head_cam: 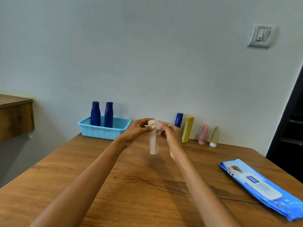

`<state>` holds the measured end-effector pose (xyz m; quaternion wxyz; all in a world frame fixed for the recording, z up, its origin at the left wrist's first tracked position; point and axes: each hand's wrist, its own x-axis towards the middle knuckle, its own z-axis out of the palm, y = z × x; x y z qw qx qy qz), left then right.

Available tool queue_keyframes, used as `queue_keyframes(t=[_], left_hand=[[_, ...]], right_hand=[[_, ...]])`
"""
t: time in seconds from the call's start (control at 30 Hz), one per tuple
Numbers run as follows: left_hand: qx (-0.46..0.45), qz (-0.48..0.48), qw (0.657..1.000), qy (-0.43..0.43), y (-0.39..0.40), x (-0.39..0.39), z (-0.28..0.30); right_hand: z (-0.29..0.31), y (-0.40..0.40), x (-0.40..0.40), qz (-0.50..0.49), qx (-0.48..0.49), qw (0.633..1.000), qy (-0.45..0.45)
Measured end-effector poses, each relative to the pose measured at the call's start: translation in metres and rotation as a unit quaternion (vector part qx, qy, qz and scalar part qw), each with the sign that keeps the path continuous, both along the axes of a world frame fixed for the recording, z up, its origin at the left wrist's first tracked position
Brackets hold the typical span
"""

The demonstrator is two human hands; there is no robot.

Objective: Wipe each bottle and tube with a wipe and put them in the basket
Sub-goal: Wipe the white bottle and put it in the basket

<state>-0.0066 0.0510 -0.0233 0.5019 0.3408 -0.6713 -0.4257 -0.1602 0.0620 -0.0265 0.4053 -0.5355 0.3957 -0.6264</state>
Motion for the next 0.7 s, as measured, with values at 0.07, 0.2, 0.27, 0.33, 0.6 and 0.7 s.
queue_keyframes(t=[0.07,0.2,0.27,0.33,0.6,0.7], left_hand=[[0.001,-0.009,0.999,0.035,0.001,0.004,0.001],[0.029,-0.024,0.994,0.104,0.001,0.004,-0.002],[0.037,-0.034,0.991,0.123,0.0,0.004,-0.005],[0.047,-0.06,0.989,0.128,0.001,0.005,-0.007],[0.038,-0.109,0.987,0.116,0.009,0.004,0.002],[0.037,-0.084,0.985,0.145,0.011,0.006,0.004]], right_hand=[[0.003,0.002,0.002,0.005,-0.042,0.998,0.047],[0.004,0.001,-0.007,0.012,-0.105,0.976,0.189],[0.002,0.0,-0.009,0.002,-0.114,0.967,0.227],[0.0,-0.001,-0.008,-0.028,-0.109,0.963,0.245],[0.007,0.002,-0.002,-0.09,-0.16,0.964,0.193],[0.008,0.006,0.004,-0.067,-0.211,0.946,0.237]])
